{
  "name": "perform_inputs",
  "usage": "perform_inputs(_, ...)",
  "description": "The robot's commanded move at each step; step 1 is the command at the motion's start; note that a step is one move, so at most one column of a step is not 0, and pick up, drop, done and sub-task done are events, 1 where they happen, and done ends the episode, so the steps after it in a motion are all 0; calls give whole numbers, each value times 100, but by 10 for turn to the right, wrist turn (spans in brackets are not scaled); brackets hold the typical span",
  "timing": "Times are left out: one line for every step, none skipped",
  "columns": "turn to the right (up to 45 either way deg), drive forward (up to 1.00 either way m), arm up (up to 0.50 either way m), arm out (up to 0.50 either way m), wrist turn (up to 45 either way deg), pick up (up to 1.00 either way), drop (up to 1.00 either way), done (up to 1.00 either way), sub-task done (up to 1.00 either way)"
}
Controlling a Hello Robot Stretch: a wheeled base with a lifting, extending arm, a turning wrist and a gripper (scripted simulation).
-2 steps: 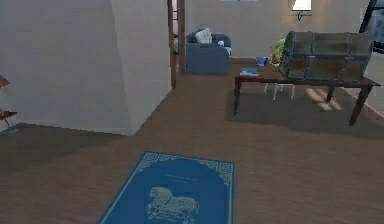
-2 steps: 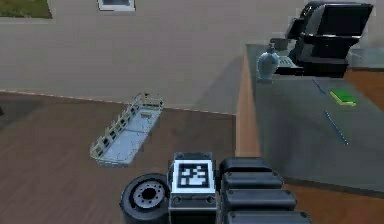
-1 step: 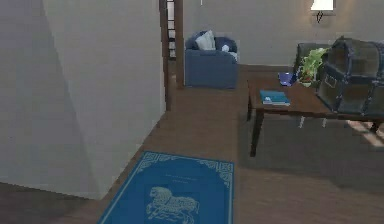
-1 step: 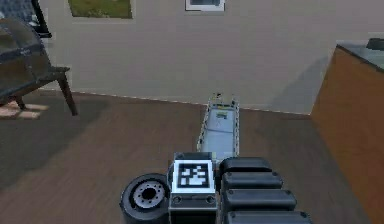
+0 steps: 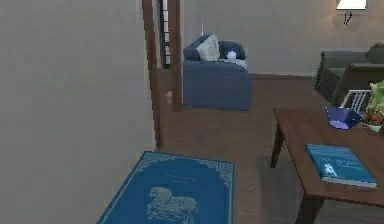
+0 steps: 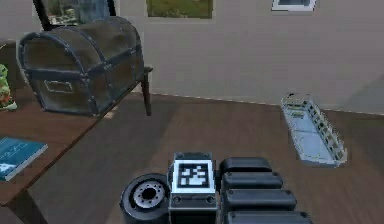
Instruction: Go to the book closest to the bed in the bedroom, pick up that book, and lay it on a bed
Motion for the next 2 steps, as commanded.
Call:
perform_inputs(0,100,0,0,0,0,0,0,0)
perform_inputs(0,100,0,0,0,0,0,0,0)
